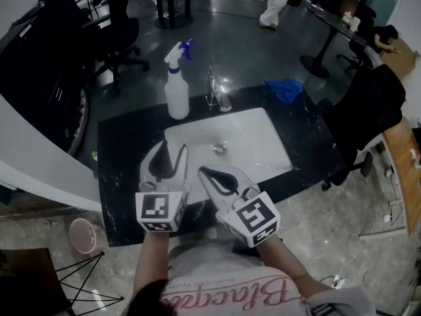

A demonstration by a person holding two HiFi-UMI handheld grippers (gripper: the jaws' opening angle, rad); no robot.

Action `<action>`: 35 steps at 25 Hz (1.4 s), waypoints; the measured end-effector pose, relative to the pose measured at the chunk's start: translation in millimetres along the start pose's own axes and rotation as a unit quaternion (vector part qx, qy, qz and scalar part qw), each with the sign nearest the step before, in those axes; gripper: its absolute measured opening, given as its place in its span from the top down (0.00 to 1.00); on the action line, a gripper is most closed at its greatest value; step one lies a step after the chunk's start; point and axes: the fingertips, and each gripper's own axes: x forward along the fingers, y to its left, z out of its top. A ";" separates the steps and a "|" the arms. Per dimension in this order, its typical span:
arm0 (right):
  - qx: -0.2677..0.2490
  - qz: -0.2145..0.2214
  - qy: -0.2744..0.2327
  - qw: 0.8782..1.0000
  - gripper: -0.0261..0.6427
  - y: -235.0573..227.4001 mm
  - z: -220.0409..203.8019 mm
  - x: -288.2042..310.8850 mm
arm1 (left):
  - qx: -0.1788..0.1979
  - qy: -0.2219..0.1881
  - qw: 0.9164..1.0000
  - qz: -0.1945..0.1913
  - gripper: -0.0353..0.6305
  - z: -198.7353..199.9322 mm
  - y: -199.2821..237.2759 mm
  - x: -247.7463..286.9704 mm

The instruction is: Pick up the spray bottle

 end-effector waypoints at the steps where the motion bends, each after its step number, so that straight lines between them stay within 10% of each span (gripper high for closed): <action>1: 0.001 0.001 0.002 1.000 0.96 -2.8 -0.6 2.8 | 0.002 0.004 1.000 0.001 0.66 -2.0 3.7 7.4; 14: 0.023 -0.010 0.029 0.999 0.96 -38.3 -11.6 38.4 | 0.002 0.054 0.998 0.017 0.21 -49.9 50.1 97.2; 35: 0.077 -0.013 0.087 0.993 0.96 -55.7 -56.3 67.8 | 0.008 0.086 0.996 0.011 0.19 -93.4 91.2 213.1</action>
